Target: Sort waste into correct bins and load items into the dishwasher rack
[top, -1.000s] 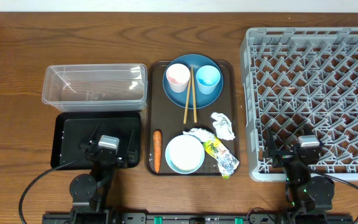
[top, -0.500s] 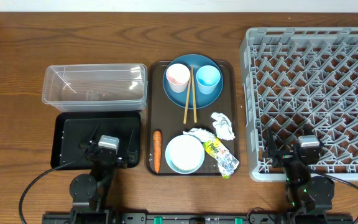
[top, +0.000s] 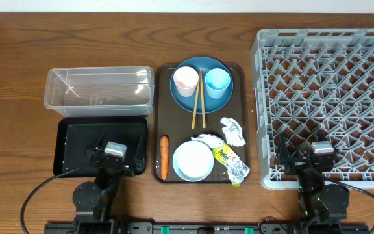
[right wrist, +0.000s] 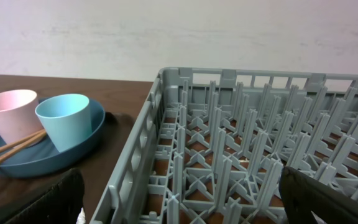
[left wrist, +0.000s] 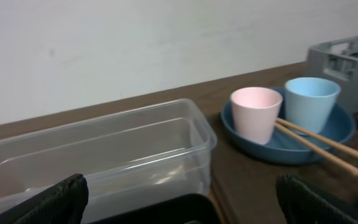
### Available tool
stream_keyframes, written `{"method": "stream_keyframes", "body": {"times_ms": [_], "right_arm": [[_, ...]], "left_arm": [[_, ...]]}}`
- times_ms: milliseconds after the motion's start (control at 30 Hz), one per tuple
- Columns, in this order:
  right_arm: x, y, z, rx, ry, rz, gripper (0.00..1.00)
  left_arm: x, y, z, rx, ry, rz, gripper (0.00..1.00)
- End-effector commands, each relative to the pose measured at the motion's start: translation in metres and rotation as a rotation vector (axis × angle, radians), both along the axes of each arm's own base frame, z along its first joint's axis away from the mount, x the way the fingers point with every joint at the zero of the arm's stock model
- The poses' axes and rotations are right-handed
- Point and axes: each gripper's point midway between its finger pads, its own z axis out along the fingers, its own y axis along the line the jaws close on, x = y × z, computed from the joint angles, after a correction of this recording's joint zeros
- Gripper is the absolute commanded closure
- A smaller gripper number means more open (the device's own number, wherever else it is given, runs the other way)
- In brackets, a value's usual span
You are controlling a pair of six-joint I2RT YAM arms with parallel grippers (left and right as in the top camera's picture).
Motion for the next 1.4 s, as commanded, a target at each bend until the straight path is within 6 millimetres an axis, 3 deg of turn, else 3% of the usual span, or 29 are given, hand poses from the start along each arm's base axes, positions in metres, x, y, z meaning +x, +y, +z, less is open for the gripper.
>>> {"method": "stream_keyframes", "body": {"times_ms": [0,133,333,567,900,1100,1367], "right_arm": [[0.000,0.002,-0.001,-0.008,0.004,0.007,0.01],[0.000,0.002,-0.001,-0.008,0.004,0.007,0.01],[0.000,0.002,-0.001,-0.008,0.004,0.007,0.01],[0.000,0.002,-0.001,-0.008,0.004,0.007,0.01],[0.000,0.002,-0.001,-0.008,0.004,0.007,0.01],[0.000,0.002,-0.001,-0.008,0.004,0.007,0.01],[0.000,0.002,-0.001,-0.008,0.004,0.007,0.01]], "left_arm": [[-0.007,-0.012,0.016,-0.066,-0.001,-0.073,0.02],[-0.018,-0.024,0.051,-0.220,0.008,-0.139,0.02],[-0.039,-0.039,0.090,-0.261,0.115,-0.223,0.02],[-0.052,-0.041,0.139,-0.290,0.383,-0.202,0.02],[-0.054,-0.046,0.185,-0.337,0.753,-0.180,0.02],[-0.042,-0.061,0.187,-0.381,0.798,-0.274,0.02],[-0.041,-0.061,0.160,-0.396,0.900,-0.253,0.02]]}}
